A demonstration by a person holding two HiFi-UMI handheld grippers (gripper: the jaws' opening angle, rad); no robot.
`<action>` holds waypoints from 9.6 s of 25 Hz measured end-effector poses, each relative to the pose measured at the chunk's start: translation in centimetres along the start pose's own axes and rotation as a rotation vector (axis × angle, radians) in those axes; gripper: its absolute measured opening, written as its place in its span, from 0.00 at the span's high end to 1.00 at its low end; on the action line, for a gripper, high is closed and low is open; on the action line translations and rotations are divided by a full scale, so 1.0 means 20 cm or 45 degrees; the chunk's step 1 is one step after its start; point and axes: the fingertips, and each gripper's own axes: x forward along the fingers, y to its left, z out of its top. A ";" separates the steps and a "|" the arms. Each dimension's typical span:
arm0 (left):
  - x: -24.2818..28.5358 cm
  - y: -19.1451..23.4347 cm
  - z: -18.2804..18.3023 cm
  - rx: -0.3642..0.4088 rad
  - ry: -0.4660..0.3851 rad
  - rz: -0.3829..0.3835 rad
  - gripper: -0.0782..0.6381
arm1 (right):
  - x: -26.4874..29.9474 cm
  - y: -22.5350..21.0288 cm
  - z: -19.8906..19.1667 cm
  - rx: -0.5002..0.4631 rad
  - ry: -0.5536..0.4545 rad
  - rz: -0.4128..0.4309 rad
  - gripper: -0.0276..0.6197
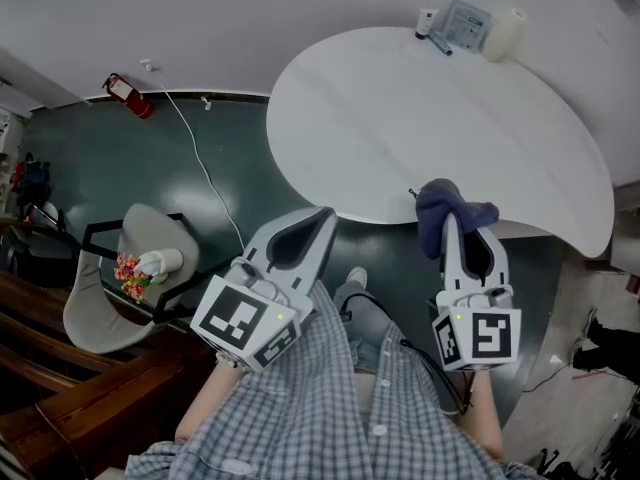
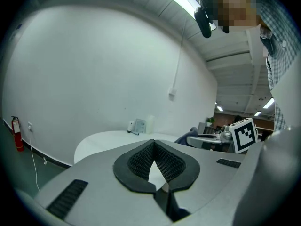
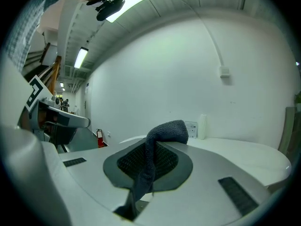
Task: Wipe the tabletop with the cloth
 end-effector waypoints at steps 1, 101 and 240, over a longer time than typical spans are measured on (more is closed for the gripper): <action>0.03 0.00 0.00 0.001 0.000 0.004 0.88 | 0.02 -0.04 -0.02 -0.002 0.006 -0.002 0.92; 0.31 1.20 0.13 -0.022 0.150 0.005 0.88 | 1.06 0.92 -0.87 0.069 0.736 0.473 0.92; 0.38 1.39 0.14 -0.136 0.080 0.278 0.88 | 1.96 0.89 -0.64 -0.146 0.674 0.715 0.92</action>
